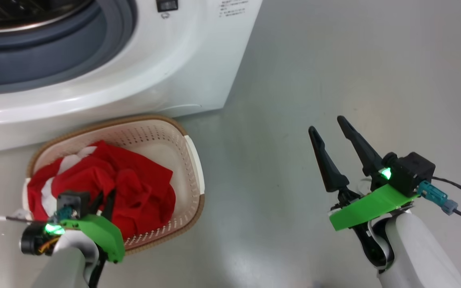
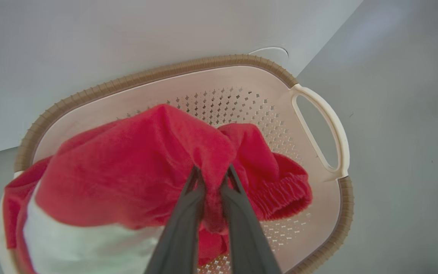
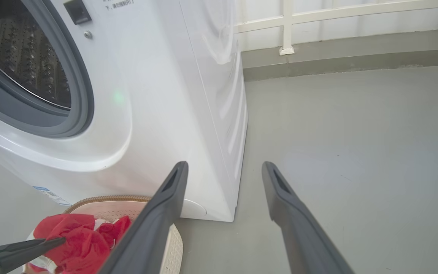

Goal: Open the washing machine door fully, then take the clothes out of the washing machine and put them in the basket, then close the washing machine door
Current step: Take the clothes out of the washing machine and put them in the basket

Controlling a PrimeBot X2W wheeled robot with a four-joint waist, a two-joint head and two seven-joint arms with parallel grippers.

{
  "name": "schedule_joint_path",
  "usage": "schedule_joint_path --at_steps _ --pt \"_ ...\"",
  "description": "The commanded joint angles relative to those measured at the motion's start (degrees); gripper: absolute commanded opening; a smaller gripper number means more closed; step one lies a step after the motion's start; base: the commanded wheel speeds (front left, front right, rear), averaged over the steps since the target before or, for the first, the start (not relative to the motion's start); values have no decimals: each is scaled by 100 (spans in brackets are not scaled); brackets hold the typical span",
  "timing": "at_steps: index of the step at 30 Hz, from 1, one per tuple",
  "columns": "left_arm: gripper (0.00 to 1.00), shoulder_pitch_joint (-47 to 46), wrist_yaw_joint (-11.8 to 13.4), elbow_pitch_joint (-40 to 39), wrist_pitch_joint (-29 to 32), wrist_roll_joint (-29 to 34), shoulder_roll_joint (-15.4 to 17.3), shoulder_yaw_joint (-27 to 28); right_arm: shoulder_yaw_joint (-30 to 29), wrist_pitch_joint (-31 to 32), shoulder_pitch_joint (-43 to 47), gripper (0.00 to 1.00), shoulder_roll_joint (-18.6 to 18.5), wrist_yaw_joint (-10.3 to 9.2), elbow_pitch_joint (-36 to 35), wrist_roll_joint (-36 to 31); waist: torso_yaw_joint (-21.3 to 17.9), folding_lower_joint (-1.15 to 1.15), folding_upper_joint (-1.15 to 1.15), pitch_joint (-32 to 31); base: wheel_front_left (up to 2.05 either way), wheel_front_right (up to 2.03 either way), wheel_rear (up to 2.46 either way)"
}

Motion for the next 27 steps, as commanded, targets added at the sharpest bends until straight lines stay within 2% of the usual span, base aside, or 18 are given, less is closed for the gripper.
schedule_joint_path --at_steps 1,10,15,18,21,22,24,25,26,27 --pt "0 -127 -16 65 -71 -69 206 79 141 -66 -6 100 20 9 -147 -81 -103 0 0 164 0 0 0" --pt "0 -717 -16 890 -71 -619 298 -455 206 -66 -205 100 107 9 -207 -134 -270 0 0 547 0 0 0" --pt "0 -816 -16 1148 161 -1230 258 -767 183 -66 -253 100 113 9 -227 -173 -271 0 0 637 0 0 0" --pt "2 -869 -16 1173 178 -1492 279 -932 181 -66 -268 100 110 9 -221 -189 -259 0 0 629 0 0 0" --pt "11 -910 -16 1152 146 -1691 293 -1127 168 -66 -288 100 98 9 -217 -200 -228 0 0 606 0 0 0" --pt "16 -919 -16 1149 135 -1758 303 -1186 166 -66 -291 100 96 9 -216 -203 -215 0 0 593 0 0 0" --pt "41 -927 -16 1137 116 -1914 316 -1286 165 -66 -299 100 93 9 -207 -203 -189 0 0 565 0 0 0" --pt "62 -919 -16 1122 119 -2003 315 -1340 161 -66 -298 100 90 9 -199 -201 -171 0 0 544 0 0 0" --pt "91 -907 -16 1104 137 -2098 314 -1395 157 -66 -293 100 87 9 -191 -199 -151 0 0 520 0 0 0" --pt "100 -895 -16 1083 154 -2192 321 -1449 155 -66 -288 100 84 9 -183 -197 -136 0 0 500 0 0 0"
